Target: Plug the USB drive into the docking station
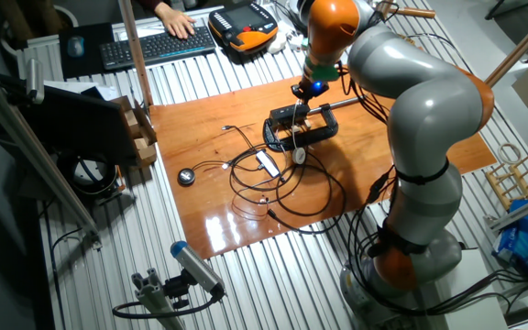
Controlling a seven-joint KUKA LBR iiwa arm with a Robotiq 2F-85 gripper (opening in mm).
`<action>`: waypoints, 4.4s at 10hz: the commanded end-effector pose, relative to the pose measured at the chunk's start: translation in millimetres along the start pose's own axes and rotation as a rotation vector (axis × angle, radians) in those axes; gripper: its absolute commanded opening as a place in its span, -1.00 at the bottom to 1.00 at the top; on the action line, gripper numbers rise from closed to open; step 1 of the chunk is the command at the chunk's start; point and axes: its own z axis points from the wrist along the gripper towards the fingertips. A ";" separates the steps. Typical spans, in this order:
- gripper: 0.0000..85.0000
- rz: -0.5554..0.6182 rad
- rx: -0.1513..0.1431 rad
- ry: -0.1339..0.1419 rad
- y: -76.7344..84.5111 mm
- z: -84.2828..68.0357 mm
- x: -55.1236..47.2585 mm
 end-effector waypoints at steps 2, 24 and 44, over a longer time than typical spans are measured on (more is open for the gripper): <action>-1.00 -0.392 -0.018 -0.005 -2.2 -0.2 0.2; -1.00 -0.194 0.013 0.034 2.8 1.8 12.3; -1.00 -0.187 0.044 0.041 2.6 4.0 4.2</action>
